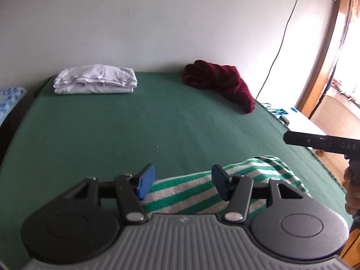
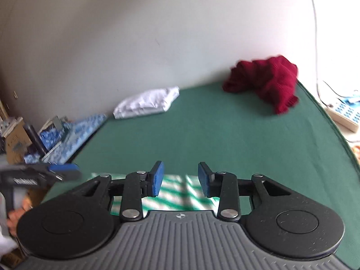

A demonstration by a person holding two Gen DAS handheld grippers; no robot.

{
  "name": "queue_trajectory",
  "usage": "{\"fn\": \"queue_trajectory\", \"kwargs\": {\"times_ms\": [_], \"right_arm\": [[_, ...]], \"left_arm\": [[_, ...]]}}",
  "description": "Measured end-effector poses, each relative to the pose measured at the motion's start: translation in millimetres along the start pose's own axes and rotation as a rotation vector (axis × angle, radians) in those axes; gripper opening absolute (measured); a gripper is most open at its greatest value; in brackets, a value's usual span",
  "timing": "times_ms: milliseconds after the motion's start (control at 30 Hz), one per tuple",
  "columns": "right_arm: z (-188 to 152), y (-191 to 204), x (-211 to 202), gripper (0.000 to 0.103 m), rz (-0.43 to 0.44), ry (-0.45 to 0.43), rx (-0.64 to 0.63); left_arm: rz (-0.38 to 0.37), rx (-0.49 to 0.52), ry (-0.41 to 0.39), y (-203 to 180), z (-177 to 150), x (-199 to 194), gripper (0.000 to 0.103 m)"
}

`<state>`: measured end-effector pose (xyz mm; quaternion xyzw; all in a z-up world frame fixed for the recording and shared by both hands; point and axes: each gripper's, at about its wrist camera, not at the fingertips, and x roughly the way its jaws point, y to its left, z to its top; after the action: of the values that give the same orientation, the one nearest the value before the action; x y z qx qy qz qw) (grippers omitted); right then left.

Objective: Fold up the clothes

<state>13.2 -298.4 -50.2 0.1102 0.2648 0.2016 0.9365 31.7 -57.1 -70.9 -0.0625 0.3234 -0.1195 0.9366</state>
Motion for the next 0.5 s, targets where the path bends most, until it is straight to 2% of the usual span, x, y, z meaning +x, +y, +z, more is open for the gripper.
{"fn": "queue_trajectory", "kwargs": {"times_ms": [67, 133, 167, 233, 267, 367, 467, 500], "right_arm": [[-10.5, 2.2, 31.4, 0.036, 0.017, 0.012, -0.022], [-21.8, -2.9, 52.3, 0.035, -0.013, 0.054, 0.002], [-28.2, -9.9, 56.3, 0.035, -0.033, 0.067, 0.029], [-41.3, -31.5, 50.6, 0.029, -0.061, 0.076, 0.114], [-47.0, -40.5, 44.7, 0.029, -0.034, 0.057, 0.15], [-49.3, -37.9, 42.8, 0.029, -0.018, 0.057, 0.111], [-43.7, -30.6, 44.1, 0.03, -0.038, 0.086, 0.068], [-38.6, -32.6, 37.2, 0.03, -0.035, 0.096, 0.098]], "left_arm": [[0.017, -0.003, 0.031, 1.8, -9.0, 15.6, 0.055], [0.034, 0.032, 0.066, 4.6, -22.6, 25.0, 0.058], [0.032, 0.041, 0.071, 7.3, -28.2, 26.2, 0.062], [0.014, 0.022, 0.063, 13.2, -33.7, 26.1, 0.065], [0.007, 0.017, 0.06, 15.2, -35.6, 26.9, 0.067], [0.03, 0.062, 0.05, 10.9, -37.4, 35.1, 0.076], [0.034, 0.059, 0.073, 14.3, -32.2, 35.2, 0.08], [0.024, 0.044, 0.079, 18.5, -28.9, 30.2, 0.08]]}}
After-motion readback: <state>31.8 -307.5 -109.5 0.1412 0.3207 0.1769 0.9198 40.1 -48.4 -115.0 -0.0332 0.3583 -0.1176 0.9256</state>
